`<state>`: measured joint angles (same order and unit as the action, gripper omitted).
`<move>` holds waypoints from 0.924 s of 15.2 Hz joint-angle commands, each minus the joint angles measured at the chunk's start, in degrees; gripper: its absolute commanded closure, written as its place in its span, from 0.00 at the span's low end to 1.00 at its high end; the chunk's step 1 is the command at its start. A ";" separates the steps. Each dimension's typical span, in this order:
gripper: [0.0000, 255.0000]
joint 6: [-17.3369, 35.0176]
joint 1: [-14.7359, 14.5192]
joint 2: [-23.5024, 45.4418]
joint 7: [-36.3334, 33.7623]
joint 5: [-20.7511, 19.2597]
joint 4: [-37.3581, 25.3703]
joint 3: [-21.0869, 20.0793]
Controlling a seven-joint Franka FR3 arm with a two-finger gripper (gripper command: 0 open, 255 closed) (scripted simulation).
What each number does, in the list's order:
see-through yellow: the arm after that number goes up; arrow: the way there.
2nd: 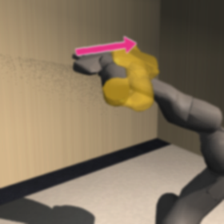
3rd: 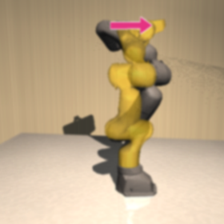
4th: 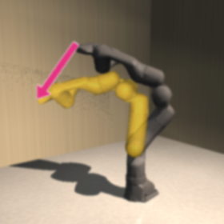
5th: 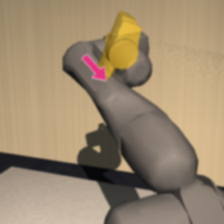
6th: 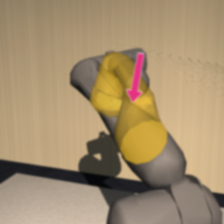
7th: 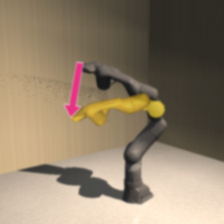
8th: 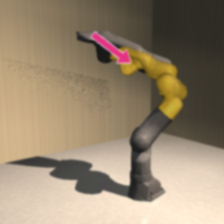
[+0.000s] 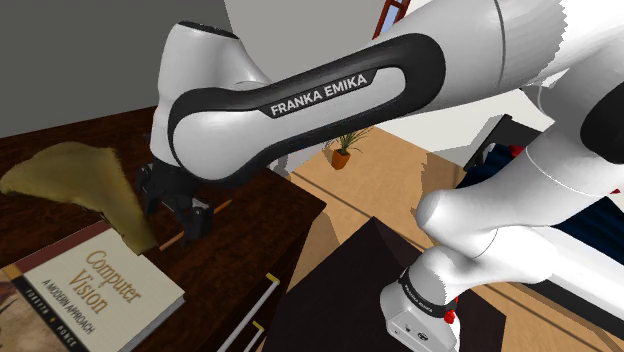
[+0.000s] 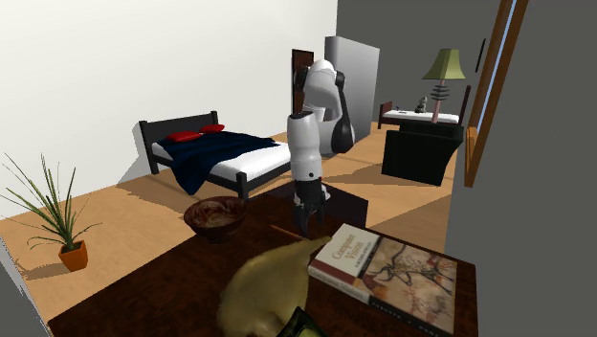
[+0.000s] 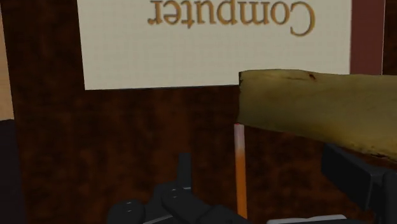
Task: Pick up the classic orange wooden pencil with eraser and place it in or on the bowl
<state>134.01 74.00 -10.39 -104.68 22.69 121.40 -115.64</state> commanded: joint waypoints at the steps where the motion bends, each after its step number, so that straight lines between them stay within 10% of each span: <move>1: 0.00 0.67 0.97 -1.37 1.35 2.65 -0.01 -1.42; 14: 0.00 2.56 4.58 -6.10 5.40 8.93 -0.07 -5.32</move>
<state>136.56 78.65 -16.50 -99.31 31.60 121.36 -120.86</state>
